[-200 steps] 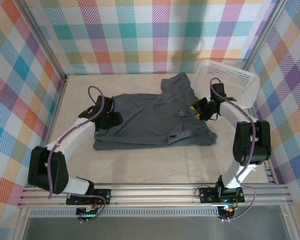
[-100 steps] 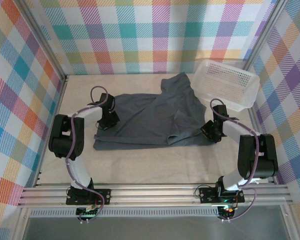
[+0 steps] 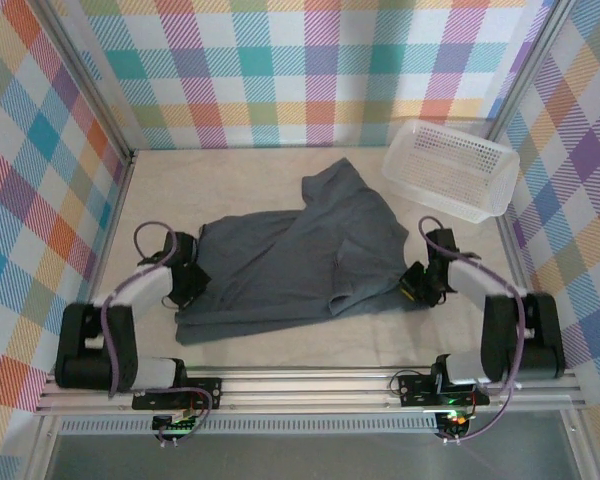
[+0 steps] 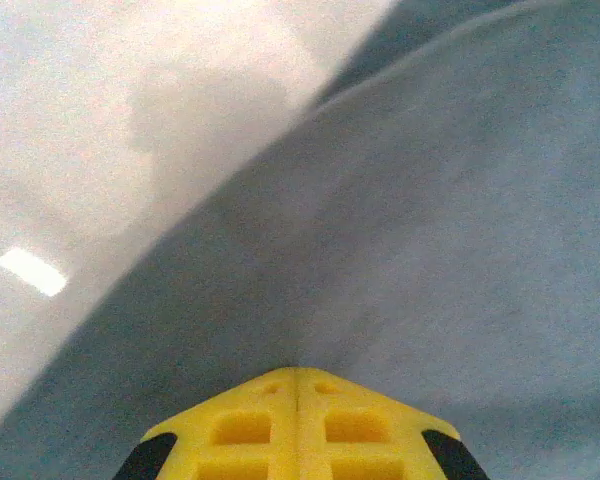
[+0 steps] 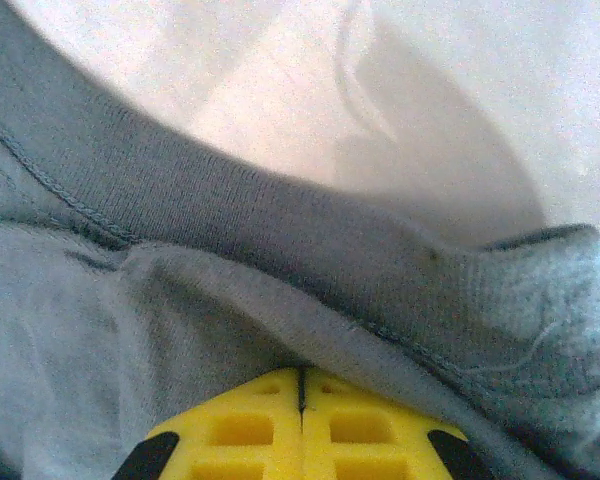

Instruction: Fold the inside-out t-shirt

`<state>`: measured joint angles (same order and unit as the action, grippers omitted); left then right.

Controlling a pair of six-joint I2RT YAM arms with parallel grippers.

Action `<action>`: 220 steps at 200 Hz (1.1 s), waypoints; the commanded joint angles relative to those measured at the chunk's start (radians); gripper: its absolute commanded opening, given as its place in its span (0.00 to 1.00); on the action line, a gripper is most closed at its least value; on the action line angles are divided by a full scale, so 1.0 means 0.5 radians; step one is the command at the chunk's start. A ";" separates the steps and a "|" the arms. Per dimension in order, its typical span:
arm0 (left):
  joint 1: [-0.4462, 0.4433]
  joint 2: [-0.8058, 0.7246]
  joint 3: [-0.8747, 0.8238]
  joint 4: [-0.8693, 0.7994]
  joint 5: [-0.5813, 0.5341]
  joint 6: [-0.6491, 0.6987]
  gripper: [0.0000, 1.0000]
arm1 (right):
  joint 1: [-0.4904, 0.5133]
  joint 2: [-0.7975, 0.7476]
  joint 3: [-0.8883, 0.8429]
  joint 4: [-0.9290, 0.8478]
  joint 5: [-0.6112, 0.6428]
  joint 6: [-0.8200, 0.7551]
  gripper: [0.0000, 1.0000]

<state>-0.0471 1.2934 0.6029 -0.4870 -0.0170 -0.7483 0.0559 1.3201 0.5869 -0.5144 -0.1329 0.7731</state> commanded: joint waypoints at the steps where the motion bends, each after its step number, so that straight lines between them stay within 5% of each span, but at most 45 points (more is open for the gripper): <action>1: 0.018 -0.271 -0.120 -0.094 0.030 -0.013 0.00 | 0.007 -0.258 -0.196 -0.314 -0.013 0.007 0.06; 11: 0.014 -0.354 -0.115 -0.023 0.174 0.095 0.00 | 0.018 -0.381 -0.148 -0.359 -0.051 -0.079 0.08; 32: -0.001 -0.488 0.031 0.034 0.297 0.297 0.27 | 0.107 -0.470 0.179 -0.367 0.042 -0.361 0.16; 45: -0.004 -0.509 0.152 0.066 0.236 0.392 0.39 | 0.178 -0.362 0.425 -0.270 -0.005 -0.581 0.23; 71: -0.005 -0.284 0.455 0.130 0.045 0.603 0.46 | 0.370 0.061 0.872 -0.076 0.246 -0.828 0.34; 107: 0.020 0.389 0.908 0.163 -0.025 0.858 0.47 | 0.505 0.764 1.538 -0.072 0.786 -0.918 0.43; 151: 0.027 1.073 1.394 -0.001 0.128 0.943 0.51 | 0.539 0.959 1.661 -0.025 0.652 -0.805 0.46; 175: 0.024 1.283 1.568 -0.098 -0.011 0.992 0.52 | 0.538 0.947 1.617 -0.052 0.609 -0.808 0.47; 220: 0.024 1.541 1.794 -0.253 -0.159 1.045 0.28 | 0.539 0.905 1.553 -0.033 0.586 -0.785 0.48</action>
<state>-0.0456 2.0327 1.4536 -0.5388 -0.0357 -0.2543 0.3187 1.8053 1.3773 -0.5327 0.1749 0.3759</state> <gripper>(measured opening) 0.346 0.474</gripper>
